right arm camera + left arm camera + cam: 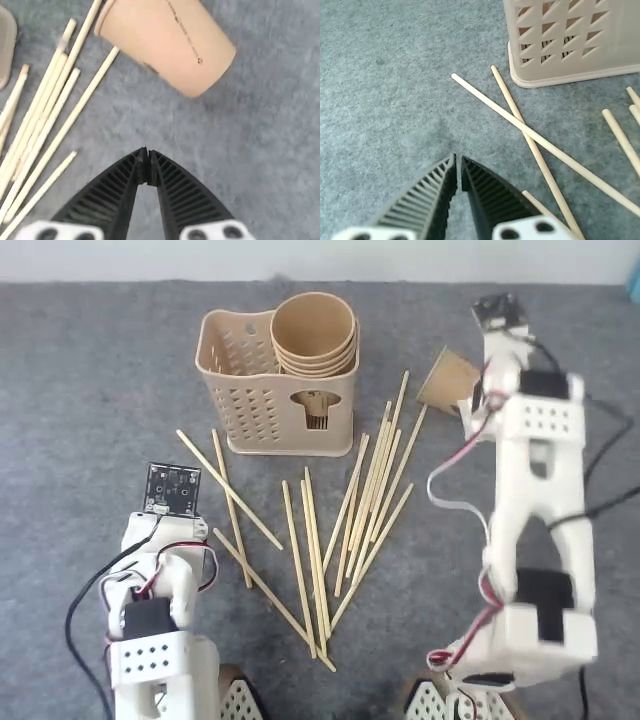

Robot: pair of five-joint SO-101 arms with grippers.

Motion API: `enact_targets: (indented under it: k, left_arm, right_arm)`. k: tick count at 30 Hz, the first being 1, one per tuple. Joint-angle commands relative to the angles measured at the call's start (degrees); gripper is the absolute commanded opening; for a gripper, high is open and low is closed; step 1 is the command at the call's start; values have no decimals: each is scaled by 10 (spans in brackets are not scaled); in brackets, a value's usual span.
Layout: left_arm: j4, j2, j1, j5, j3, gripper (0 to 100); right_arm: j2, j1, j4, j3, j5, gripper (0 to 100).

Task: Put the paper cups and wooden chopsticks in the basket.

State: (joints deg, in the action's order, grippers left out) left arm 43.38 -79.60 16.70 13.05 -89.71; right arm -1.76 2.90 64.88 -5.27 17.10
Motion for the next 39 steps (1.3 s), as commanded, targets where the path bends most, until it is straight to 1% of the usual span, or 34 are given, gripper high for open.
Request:
enact_targets:
  k: [1, 6, 14, 19, 22, 27, 32, 39]
  left_arm:
    - [-15, -11, 2, 5, 5, 13]
    - [-13, -11, 3, 5, 5, 13]
    - [-14, -13, 3, 4, 4, 13]
    - [-14, -14, 3, 4, 4, 13]
    - [-15, -14, 3, 4, 4, 13]
    - [-15, -14, 3, 4, 4, 13]
    - [-15, -14, 3, 5, 4, 13]
    - [-15, -14, 3, 5, 4, 13]
  right_arm:
    - [47, 7, -82, -40, 8, 9]
    - [-44, 7, -81, 66, 5, 9]
    - [-251, 2, -31, 343, 8, 9]
    - [-332, -5, -16, 470, 8, 9]
    - [-356, -8, -17, 498, 19, 9]
    - [-392, -5, -20, 501, 23, 9]
    - [-438, 40, -15, 501, 23, 9]
    - [-465, 107, 25, 500, 24, 9]
